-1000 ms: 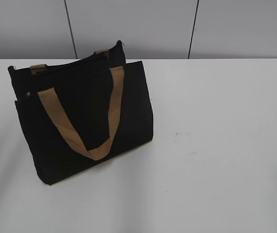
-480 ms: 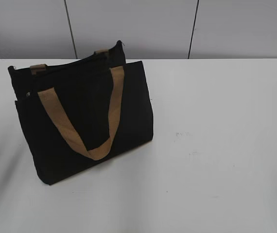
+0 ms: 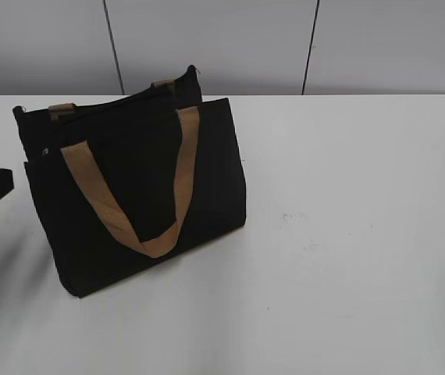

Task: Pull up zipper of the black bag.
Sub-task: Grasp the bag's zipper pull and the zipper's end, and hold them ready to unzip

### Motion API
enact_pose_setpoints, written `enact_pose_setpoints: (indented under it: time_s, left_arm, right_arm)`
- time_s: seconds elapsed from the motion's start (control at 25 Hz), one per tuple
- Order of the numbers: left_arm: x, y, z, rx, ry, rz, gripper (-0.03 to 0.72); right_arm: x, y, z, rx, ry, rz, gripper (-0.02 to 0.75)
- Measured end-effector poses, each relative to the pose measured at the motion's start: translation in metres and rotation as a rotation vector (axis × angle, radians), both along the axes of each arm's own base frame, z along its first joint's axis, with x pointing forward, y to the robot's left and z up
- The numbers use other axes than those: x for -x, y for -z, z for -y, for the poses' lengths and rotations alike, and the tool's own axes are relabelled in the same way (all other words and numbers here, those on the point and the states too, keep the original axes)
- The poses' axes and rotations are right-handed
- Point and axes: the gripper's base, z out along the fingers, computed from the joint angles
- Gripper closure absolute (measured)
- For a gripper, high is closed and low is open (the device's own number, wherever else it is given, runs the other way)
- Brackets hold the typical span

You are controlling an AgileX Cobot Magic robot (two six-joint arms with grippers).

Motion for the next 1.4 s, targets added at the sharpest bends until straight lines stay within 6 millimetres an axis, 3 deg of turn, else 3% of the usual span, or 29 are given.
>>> enact_pose_setpoints:
  time_s: [0.4, 1.0, 1.24, 1.4]
  left_arm:
    - [-0.015, 0.042, 0.023, -0.071, 0.071, -0.134, 0.276]
    - [-0.036, 0.078, 0.028, -0.166, 0.098, -0.061, 0.284]
    - [-0.041, 0.079, 0.029, -0.166, 0.088, 0.001, 0.358]
    - [-0.042, 0.078, 0.029, -0.166, 0.091, 0.012, 0.452]
  right_arm:
    - [0.000, 0.000, 0.000, 0.000, 0.000, 0.000, 0.241]
    - [0.000, 0.000, 0.000, 0.000, 0.000, 0.000, 0.241]
    - [0.000, 0.000, 0.000, 0.000, 0.000, 0.000, 0.241]
    - [0.000, 0.000, 0.000, 0.000, 0.000, 0.000, 0.241]
